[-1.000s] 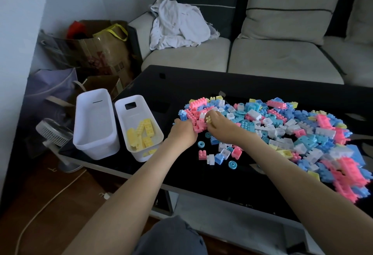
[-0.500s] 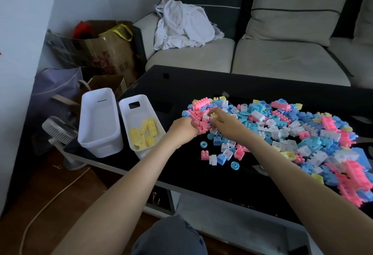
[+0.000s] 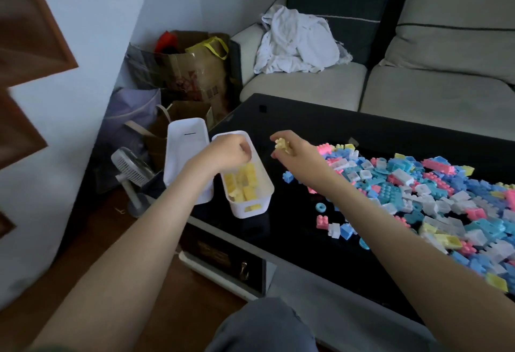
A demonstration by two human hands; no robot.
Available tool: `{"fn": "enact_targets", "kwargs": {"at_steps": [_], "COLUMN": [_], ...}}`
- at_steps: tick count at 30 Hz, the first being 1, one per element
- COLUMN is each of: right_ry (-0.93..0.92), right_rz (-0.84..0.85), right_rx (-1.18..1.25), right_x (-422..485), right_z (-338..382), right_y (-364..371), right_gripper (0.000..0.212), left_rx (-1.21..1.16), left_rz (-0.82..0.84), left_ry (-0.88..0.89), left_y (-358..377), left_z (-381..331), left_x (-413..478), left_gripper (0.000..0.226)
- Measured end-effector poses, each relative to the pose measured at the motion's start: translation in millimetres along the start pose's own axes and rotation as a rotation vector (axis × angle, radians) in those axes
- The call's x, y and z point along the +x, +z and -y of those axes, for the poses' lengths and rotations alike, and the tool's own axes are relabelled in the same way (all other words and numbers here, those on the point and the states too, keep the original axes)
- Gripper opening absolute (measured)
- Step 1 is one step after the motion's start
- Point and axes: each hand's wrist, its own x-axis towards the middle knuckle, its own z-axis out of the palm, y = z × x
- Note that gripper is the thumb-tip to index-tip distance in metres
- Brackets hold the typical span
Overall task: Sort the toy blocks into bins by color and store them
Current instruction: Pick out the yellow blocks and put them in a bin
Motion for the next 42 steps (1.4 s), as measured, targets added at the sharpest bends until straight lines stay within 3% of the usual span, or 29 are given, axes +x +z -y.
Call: {"fn": "enact_targets", "kwargs": {"at_steps": [3,9,14,17,21,24,28,32,42], "right_ry": [-0.069,-0.065,-0.078,-0.107,-0.121,-0.111,0.027,0.228,0.524], "right_rz": [0.077,0.116,0.276,0.347,0.331,0.281,0.225,0.216,0.125], "right_rx": [-0.117,-0.398,-0.431,-0.4,-0.368,-0.365,-0.382,-0.494,-0.574], "right_x": [9.3,15.5,9.5,1.9,-4.1,-14.5,-46.0,-93.9,-202.8], "right_z": [17.0,15.5,14.2,18.2,22.4,14.5,-16.3,-54.1,-122.4], "right_y": [26.8,49.9,41.1,34.5,28.0,11.3,-34.0,-87.1,-170.8], "right_gripper": [0.033,0.023,0.058,0.072,0.062,0.066,0.053,0.034,0.013], "left_rx": [-0.002,0.136,0.197,0.188,0.139,0.11,0.015,-0.129,0.025], "left_rz": [0.137,0.19,0.27,0.225,0.097,0.071,0.065,0.257,0.5], "left_ry": [-0.061,0.013,0.016,0.061,0.1,0.136,0.26,0.429,0.614], "left_y": [-5.4,-1.5,-2.4,-6.4,-6.0,5.4,33.5,65.1,152.1], "left_z": [10.1,13.3,19.6,16.3,5.2,-12.1,-49.5,-102.3,-204.6], "left_x": [-8.0,-6.6,-8.9,-10.9,-12.0,-9.1,-6.2,-15.6,-39.2], "left_gripper": [0.021,0.033,0.044,0.047,0.044,0.036,0.025,0.013,0.029]}}
